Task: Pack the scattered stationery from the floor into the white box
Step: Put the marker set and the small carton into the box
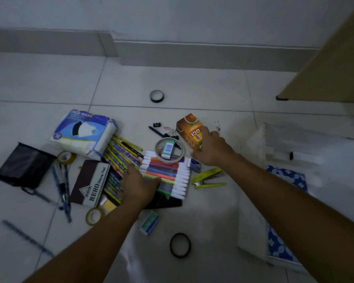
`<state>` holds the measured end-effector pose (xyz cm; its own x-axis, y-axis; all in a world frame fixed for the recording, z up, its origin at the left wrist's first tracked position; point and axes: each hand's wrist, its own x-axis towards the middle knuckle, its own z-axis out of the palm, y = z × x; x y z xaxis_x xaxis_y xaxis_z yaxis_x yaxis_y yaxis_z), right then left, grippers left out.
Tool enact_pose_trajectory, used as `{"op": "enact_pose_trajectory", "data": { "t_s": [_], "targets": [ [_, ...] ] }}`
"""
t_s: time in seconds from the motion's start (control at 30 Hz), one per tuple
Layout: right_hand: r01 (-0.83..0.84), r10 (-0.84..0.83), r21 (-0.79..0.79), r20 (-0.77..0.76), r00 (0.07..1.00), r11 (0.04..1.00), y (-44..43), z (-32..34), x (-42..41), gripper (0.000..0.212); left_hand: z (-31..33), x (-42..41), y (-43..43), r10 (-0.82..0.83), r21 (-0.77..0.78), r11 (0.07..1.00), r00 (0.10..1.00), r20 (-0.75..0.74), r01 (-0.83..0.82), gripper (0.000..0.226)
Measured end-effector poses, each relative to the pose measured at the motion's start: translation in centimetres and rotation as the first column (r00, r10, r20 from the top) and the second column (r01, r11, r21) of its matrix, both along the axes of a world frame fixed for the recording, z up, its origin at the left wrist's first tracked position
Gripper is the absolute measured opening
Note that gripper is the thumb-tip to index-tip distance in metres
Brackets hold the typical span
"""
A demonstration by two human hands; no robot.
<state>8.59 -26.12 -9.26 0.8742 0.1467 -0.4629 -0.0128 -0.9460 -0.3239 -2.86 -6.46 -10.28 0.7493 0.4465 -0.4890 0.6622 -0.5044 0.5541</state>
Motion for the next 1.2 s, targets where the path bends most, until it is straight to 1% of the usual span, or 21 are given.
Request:
{"op": "enact_pose_trajectory", "data": {
  "t_s": [0.07,0.13,0.17,0.2,0.23,0.3,0.33,0.4,0.47,0.53,0.7,0.8,0.93,1.0,1.1,1.13,1.2],
  "targets": [
    [0.008,-0.008,0.011,0.068,0.998,1.000,0.0,-0.7,-0.2,0.079,0.3,0.0,0.2,0.042,-0.110,0.993,0.998,0.046,-0.037,0.062],
    [0.015,-0.017,0.024,0.109,0.994,1.000,-0.2,-1.1,-0.4,0.073,0.7,-0.1,0.2,0.108,-0.258,0.963,0.988,0.111,-0.077,0.048],
    [0.019,-0.022,0.031,0.118,0.993,0.999,-0.3,-1.2,-0.4,0.072,1.0,0.0,0.2,0.173,-0.335,0.935,0.974,0.147,-0.115,0.039],
    [0.025,-0.030,0.042,0.127,0.991,0.999,-0.4,-1.3,-0.5,0.071,1.4,0.0,0.2,0.261,-0.425,0.890,0.950,0.173,-0.167,0.033],
    [0.036,-0.043,0.058,0.136,0.990,0.998,-0.5,-1.3,-0.5,0.071,1.8,0.0,0.2,0.357,-0.522,0.824,0.917,0.178,-0.220,0.030],
    [0.059,-0.073,0.094,0.156,0.985,0.994,-0.6,-1.1,-0.5,0.070,2.7,0.1,0.3,0.500,-0.689,0.673,0.852,0.154,-0.270,0.026],
    [0.065,-0.085,0.117,0.170,0.982,0.991,-0.7,-0.9,-0.6,0.070,3.2,0.2,0.4,0.535,-0.734,0.624,0.831,0.152,-0.268,0.025],
    [0.072,-0.110,0.184,0.210,0.971,0.980,-0.7,-0.2,-0.8,0.069,4.4,0.3,0.3,0.574,-0.783,0.573,0.800,0.175,-0.240,0.024],
    [0.085,-0.154,0.261,0.258,0.954,0.962,-1.0,0.8,-1.2,0.070,5.8,0.5,0.1,0.610,-0.830,0.518,0.770,0.187,-0.209,0.029],
    [0.095,-0.199,0.319,0.310,0.930,0.943,-1.5,1.9,-1.8,0.070,7.0,0.6,-0.1,0.628,-0.863,0.475,0.753,0.195,-0.173,0.028],
    [0.128,-0.302,0.410,0.394,0.868,0.903,-3.8,5.0,-3.6,0.071,9.5,1.1,-2.1,0.574,-0.881,0.451,0.802,0.167,-0.140,0.029],
    [0.142,-0.373,0.475,0.437,0.818,0.868,-6.2,6.7,-5.4,0.071,10.4,1.6,-4.4,0.524,-0.888,0.440,0.841,0.133,-0.133,0.020],
    [0.234,-0.534,0.548,0.489,0.690,0.803,-10.9,8.9,-8.3,0.066,11.4,2.1,-8.1,0.380,-0.918,0.391,0.921,0.090,-0.071,0.031],
    [0.299,-0.605,0.563,0.498,0.622,0.771,-13.5,9.5,-10.0,0.066,11.8,2.2,-10.0,0.305,-0.926,0.374,0.949,0.079,-0.044,0.033],
    [0.437,-0.664,0.503,0.503,0.553,0.746,-16.9,9.4,-12.2,0.070,11.9,1.9,-12.7,0.182,-0.920,0.388,0.974,0.133,0.053,0.030],
    [0.492,-0.667,0.451,0.504,0.548,0.745,-17.9,9.1,-12.8,0.071,11.8,1.8,-13.5,0.143,-0.914,0.396,0.976,0.162,0.093,0.030],
    [0.578,-0.652,0.322,0.504,0.566,0.750,-19.2,8.4,-13.7,0.071,11.7,1.5,-15.2,0.072,-0.902,0.401,0.976,0.206,0.161,0.029]
  ]
}}
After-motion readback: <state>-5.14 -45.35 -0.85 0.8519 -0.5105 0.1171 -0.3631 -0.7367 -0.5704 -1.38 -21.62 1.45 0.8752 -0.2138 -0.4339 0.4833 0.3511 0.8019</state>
